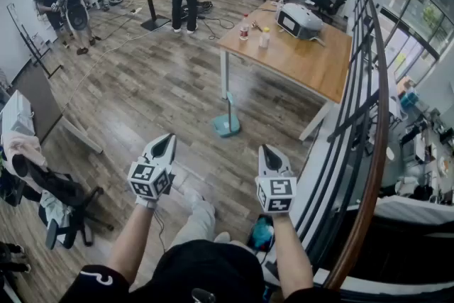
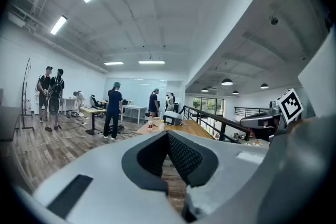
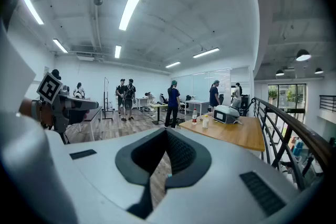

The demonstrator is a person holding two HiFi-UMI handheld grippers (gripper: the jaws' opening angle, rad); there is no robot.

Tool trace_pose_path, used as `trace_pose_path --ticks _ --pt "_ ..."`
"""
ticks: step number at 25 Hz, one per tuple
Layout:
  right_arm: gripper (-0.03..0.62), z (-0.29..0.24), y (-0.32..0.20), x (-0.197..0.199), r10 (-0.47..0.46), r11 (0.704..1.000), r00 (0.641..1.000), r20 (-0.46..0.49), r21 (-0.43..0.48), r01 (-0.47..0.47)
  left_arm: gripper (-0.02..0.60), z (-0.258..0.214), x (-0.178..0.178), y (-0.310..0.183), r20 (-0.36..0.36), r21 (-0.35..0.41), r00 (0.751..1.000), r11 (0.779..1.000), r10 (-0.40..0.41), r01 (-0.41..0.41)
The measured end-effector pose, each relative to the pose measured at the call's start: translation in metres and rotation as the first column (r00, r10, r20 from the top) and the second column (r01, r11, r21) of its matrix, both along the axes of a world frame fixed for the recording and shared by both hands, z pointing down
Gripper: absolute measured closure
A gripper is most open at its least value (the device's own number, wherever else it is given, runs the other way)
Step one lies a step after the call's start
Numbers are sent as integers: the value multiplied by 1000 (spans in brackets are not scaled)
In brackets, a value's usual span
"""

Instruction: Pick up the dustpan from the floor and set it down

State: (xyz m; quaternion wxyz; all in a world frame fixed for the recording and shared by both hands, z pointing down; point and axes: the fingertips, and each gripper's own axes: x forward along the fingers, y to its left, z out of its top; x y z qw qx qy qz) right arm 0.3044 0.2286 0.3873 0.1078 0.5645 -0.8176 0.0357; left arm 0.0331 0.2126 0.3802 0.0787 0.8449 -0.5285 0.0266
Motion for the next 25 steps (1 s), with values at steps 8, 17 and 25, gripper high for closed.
trace_pose_path --ticks 8,17,25 --pt "600 5 -26 3 8 1000 1000 13 -11 -8 583 5 6 -28 5 1 1000 1000 -5 5" --pt "600 9 -92 -2 15 999 999 32 -33 -14 583 18 -5 -90 -5 -17 1000 1000 -21 21" --pt "600 7 -184 -16 30 999 999 18 -44 -30 583 17 -33 -177 -5 -28 1000 999 -22 22"
